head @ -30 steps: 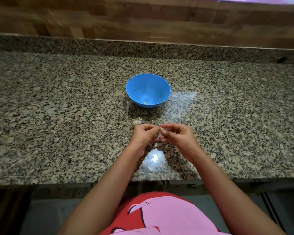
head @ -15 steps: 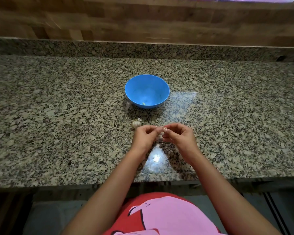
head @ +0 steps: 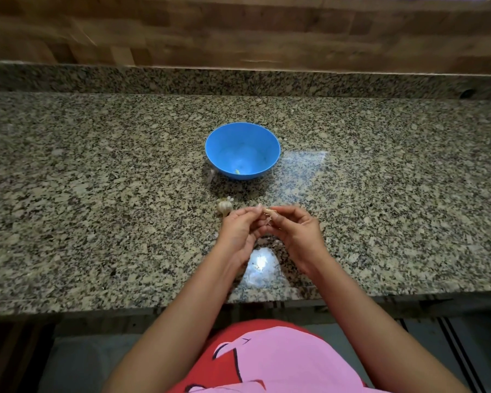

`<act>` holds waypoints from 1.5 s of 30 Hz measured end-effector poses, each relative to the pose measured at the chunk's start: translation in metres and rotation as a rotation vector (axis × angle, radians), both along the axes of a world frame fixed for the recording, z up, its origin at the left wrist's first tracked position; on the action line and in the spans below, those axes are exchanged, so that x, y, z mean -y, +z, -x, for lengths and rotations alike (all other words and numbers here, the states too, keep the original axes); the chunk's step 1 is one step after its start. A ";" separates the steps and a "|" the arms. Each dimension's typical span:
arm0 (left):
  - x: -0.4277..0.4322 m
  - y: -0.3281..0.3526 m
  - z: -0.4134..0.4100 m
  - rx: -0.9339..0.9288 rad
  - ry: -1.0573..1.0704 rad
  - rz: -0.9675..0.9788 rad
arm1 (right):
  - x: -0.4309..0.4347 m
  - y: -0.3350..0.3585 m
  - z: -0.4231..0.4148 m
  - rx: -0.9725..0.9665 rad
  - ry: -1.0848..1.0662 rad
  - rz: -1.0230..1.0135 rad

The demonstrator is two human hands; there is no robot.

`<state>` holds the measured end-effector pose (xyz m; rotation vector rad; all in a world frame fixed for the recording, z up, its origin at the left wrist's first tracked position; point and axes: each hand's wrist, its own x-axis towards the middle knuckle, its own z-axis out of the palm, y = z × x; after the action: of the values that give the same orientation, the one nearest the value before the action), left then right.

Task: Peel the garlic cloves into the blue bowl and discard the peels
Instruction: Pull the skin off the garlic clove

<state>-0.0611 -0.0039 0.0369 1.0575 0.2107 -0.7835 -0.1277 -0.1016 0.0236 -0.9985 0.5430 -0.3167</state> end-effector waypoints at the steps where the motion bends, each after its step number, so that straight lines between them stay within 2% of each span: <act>1: 0.001 -0.002 0.001 0.032 -0.004 -0.019 | 0.000 0.000 -0.001 -0.026 0.003 -0.023; 3: 0.002 -0.008 0.004 0.197 -0.018 -0.144 | -0.003 0.001 -0.004 -0.118 0.013 -0.022; 6: 0.001 -0.015 0.006 0.570 -0.052 -0.410 | -0.007 0.005 -0.008 -0.162 -0.014 -0.106; 8: 0.001 -0.016 0.007 0.684 -0.076 -0.473 | -0.007 0.009 -0.010 -0.160 -0.027 -0.164; 13: 0.002 -0.016 0.005 0.548 -0.046 -0.401 | -0.004 0.012 -0.012 -0.161 -0.015 -0.232; 17: 0.003 -0.018 -0.006 0.570 -0.036 -0.429 | -0.001 0.015 -0.011 -0.149 0.074 -0.199; 21: 0.003 -0.010 -0.018 0.534 0.027 -0.423 | 0.002 0.021 -0.007 -0.223 0.267 0.006; 23: 0.001 -0.010 -0.021 0.543 -0.003 -0.431 | 0.005 0.018 -0.004 -0.261 0.244 0.134; 27: -0.003 -0.021 -0.015 0.615 -0.047 -0.504 | 0.017 0.003 -0.015 -0.439 0.200 0.611; 29: -0.006 -0.026 -0.011 0.699 -0.086 -0.594 | 0.023 -0.003 -0.026 -0.486 0.213 0.762; 31: -0.009 -0.030 -0.008 0.733 -0.109 -0.647 | 0.027 -0.005 -0.036 -0.494 0.229 0.828; 36: -0.016 -0.034 -0.005 0.654 -0.091 -0.653 | 0.027 -0.006 -0.042 -0.490 0.229 0.854; 40: -0.021 -0.034 -0.003 0.609 -0.068 -0.651 | 0.018 -0.006 -0.021 -0.473 0.172 0.984; 45: -0.024 -0.035 0.000 0.595 -0.053 -0.677 | -0.007 -0.015 -0.003 -0.447 0.373 1.164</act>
<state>-0.0613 0.0199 0.0020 1.8939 -0.0748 -0.4088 -0.1249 -0.0949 0.0088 -2.3002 0.5462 -0.0389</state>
